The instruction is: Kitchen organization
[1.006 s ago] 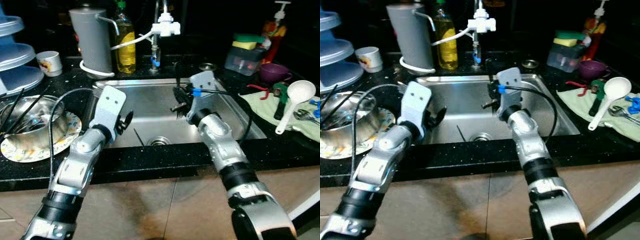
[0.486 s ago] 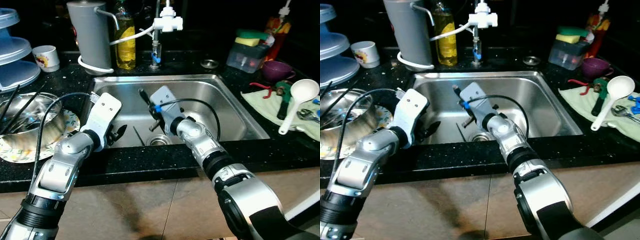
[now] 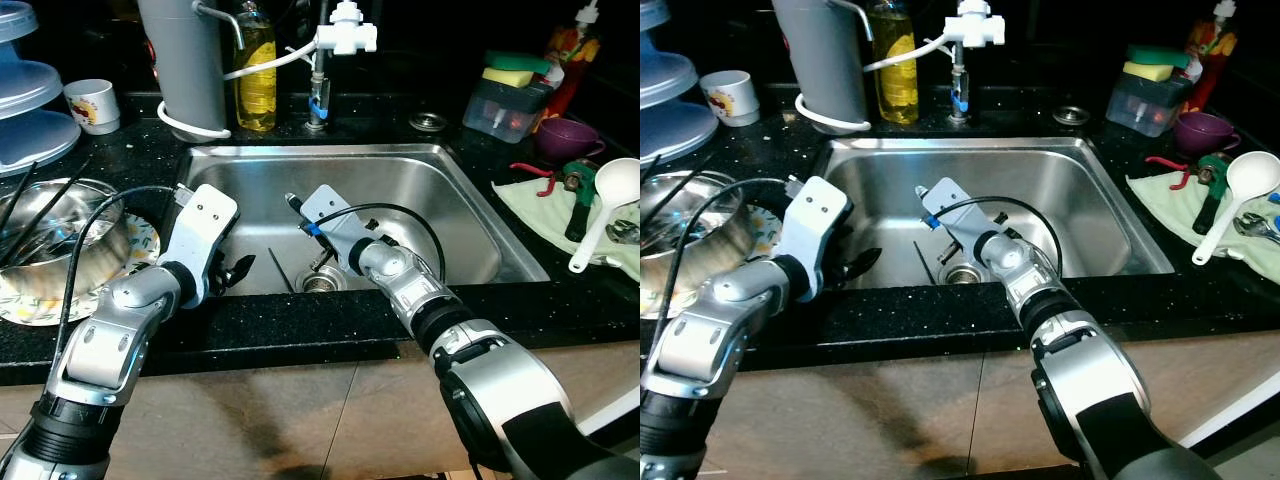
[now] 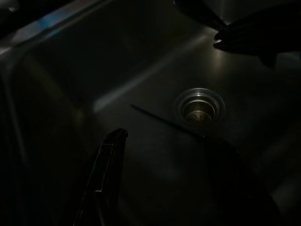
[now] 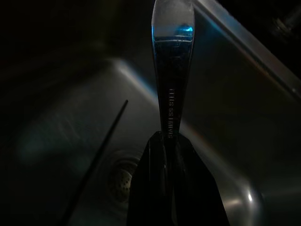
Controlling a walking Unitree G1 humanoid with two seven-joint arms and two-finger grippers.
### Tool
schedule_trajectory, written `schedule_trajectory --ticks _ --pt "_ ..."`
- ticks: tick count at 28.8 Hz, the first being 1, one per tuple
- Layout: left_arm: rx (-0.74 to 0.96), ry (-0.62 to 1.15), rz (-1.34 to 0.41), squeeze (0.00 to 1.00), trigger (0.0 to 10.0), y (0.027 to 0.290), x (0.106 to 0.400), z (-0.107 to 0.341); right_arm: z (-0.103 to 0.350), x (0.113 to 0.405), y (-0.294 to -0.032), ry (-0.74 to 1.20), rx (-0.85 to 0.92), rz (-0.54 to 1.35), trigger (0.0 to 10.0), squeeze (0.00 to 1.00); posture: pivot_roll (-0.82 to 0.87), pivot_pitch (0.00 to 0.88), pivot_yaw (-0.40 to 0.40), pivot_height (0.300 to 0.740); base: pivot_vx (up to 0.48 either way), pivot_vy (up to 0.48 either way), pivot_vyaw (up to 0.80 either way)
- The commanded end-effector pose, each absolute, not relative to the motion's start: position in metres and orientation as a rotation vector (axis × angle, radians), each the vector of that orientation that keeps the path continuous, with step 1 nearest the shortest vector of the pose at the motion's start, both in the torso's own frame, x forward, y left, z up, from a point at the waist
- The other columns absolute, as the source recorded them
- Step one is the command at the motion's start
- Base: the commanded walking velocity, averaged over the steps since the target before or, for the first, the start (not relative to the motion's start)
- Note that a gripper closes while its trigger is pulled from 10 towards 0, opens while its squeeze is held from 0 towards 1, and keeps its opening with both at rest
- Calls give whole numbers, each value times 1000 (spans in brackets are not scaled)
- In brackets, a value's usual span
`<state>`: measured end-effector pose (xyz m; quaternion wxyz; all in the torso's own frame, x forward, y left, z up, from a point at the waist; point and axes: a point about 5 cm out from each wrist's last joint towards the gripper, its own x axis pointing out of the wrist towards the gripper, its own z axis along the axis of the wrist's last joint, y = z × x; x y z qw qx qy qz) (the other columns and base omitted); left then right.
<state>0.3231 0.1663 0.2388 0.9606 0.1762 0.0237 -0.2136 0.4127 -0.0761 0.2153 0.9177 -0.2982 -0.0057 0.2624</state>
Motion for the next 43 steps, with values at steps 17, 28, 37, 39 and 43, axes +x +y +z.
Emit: schedule_trajectory --ticks 17,28,37,39,43 --pt "358 43 -461 0 10000 160 323 241 236 419 -94 -57 -499 443 10000 0 11 158 -44 740 0 0 0" --pt "187 -139 -309 0 10000 143 324 250 285 405 -128 -448 227 253 10000 0 -21 144 -27 740 0 0 0" --pt "158 -188 -195 0 10000 141 322 245 248 350 -123 -489 164 283 10000 0 -58 148 -14 740 0 0 0" --pt "162 -193 -225 0 10000 135 319 242 247 340 -122 -509 162 294 10000 0 -67 152 -11 740 0 0 0" --pt "120 -226 -217 0 10000 131 316 240 241 326 -125 -521 183 318 10000 0 -69 153 -5 740 0 0 0"
